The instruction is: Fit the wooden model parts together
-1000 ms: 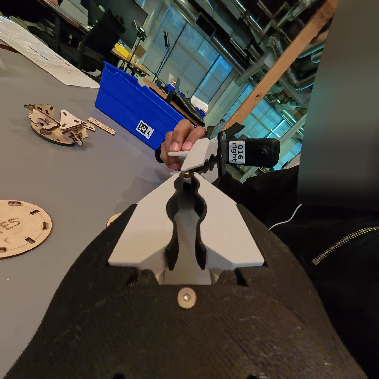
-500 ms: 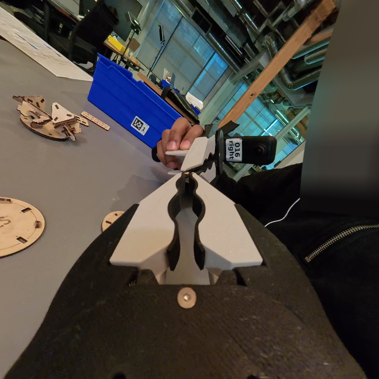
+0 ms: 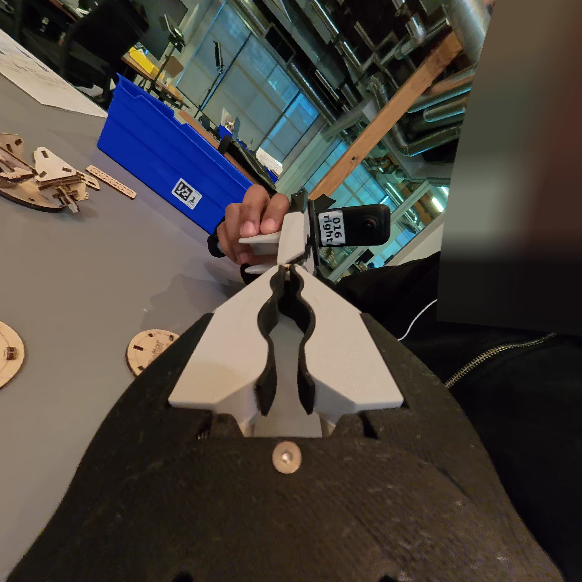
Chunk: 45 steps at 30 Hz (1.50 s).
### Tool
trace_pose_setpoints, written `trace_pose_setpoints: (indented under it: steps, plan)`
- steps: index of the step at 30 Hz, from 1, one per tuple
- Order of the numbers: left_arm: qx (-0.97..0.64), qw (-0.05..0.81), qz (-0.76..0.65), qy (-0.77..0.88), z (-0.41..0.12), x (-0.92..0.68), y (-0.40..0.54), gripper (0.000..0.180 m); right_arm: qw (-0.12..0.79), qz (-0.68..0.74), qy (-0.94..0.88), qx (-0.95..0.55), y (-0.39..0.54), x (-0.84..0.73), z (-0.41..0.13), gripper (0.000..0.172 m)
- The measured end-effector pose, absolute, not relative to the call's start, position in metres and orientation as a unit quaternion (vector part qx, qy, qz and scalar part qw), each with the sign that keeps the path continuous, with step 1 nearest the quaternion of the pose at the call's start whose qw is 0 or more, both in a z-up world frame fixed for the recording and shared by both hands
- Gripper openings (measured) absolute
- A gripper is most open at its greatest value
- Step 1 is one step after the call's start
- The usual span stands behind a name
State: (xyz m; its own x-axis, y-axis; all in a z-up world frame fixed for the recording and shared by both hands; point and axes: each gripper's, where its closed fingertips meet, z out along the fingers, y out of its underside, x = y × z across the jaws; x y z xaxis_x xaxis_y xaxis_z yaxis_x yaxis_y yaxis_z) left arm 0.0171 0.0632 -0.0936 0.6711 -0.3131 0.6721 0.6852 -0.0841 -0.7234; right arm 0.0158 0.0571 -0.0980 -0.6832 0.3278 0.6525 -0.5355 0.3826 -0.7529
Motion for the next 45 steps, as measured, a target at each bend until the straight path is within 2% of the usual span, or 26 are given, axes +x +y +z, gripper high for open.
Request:
trace_pose_setpoints:
  steps: [45]
  plan:
    - [-0.631,0.647,-0.404,-0.141,-0.0951,0.0244,0.0640,0.000,0.363,0.572,-0.732,0.073,0.0547,0.0220,-0.0966,0.000]
